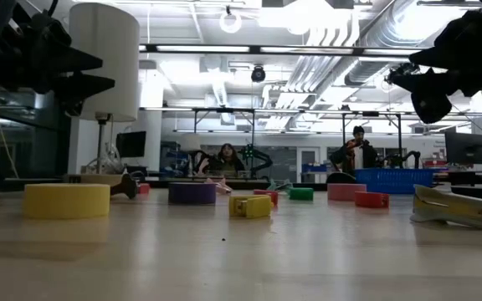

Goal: Pick and place Stapler, Stapler remover, tape
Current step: Put the bottom blue tape into the blue bin

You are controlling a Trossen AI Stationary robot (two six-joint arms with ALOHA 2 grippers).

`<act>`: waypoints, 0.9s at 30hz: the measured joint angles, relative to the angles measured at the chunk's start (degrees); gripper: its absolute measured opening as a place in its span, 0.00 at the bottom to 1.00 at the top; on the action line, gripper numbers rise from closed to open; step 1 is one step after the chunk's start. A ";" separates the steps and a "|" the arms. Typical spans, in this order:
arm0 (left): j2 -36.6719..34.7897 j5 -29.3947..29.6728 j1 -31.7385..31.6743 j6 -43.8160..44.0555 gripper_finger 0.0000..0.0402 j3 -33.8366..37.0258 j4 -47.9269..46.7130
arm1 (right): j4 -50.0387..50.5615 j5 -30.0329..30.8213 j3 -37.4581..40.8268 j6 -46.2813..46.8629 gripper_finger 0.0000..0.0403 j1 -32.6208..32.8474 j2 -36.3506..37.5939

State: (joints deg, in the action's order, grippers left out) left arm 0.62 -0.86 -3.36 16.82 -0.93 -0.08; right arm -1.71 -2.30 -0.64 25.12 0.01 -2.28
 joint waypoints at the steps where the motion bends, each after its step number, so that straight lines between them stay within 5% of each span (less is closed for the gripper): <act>1: 0.00 0.01 0.00 -0.01 0.53 0.00 0.00 | 0.00 -0.03 0.00 3.22 0.45 0.00 0.02; 6: -0.01 0.02 0.02 -0.02 0.53 0.00 0.00 | -0.47 -4.12 -0.01 15.98 0.45 0.00 0.00; 12: -0.01 0.02 0.00 -0.01 0.53 0.00 0.01 | 1.91 -12.66 -2.47 17.47 0.45 0.00 -0.56; 27: 0.00 0.02 0.02 -0.01 0.53 0.00 0.00 | 26.94 -7.51 -19.81 29.28 0.45 0.04 -15.99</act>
State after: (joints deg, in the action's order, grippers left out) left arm 0.61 -0.85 -3.33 16.81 -0.93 -0.07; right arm 25.24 -9.80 -20.44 54.40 0.05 -18.27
